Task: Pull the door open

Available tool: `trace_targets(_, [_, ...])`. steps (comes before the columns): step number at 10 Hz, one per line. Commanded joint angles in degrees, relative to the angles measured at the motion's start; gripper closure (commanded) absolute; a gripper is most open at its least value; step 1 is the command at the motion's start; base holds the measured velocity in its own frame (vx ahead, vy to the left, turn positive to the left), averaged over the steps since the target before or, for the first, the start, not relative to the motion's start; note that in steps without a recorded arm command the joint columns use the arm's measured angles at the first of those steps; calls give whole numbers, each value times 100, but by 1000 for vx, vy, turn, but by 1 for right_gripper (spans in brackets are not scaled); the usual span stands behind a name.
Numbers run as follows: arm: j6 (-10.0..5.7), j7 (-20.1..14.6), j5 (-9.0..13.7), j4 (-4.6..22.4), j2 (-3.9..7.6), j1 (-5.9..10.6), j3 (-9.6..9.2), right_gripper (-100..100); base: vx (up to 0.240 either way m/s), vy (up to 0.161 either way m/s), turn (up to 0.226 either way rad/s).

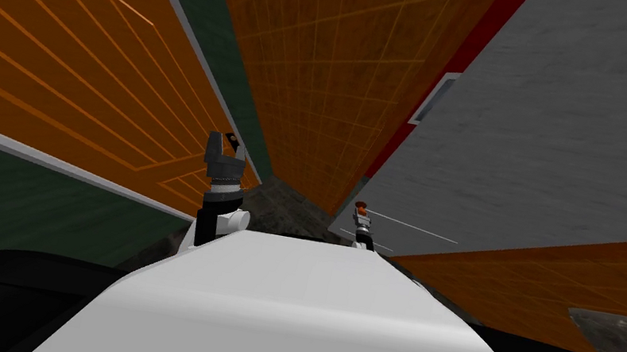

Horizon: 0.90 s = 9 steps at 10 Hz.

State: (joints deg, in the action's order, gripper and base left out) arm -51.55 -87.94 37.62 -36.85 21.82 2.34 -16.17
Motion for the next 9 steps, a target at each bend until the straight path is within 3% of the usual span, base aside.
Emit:
trace_targets(1, [7,3,-3,-3,-16,-9,-11,100,-24,3,11])
trace_targets(4, [7,3,-3,-3,-16,-9,-11,100,-6,2,-1])
trace_targets(5, [-34,-130,-49,-30,79,-55,-127,100,-126,-49,81])
trace_targets(9, [-150,-421,-154,-108,271,-147,-394,100,-184,-31,88])
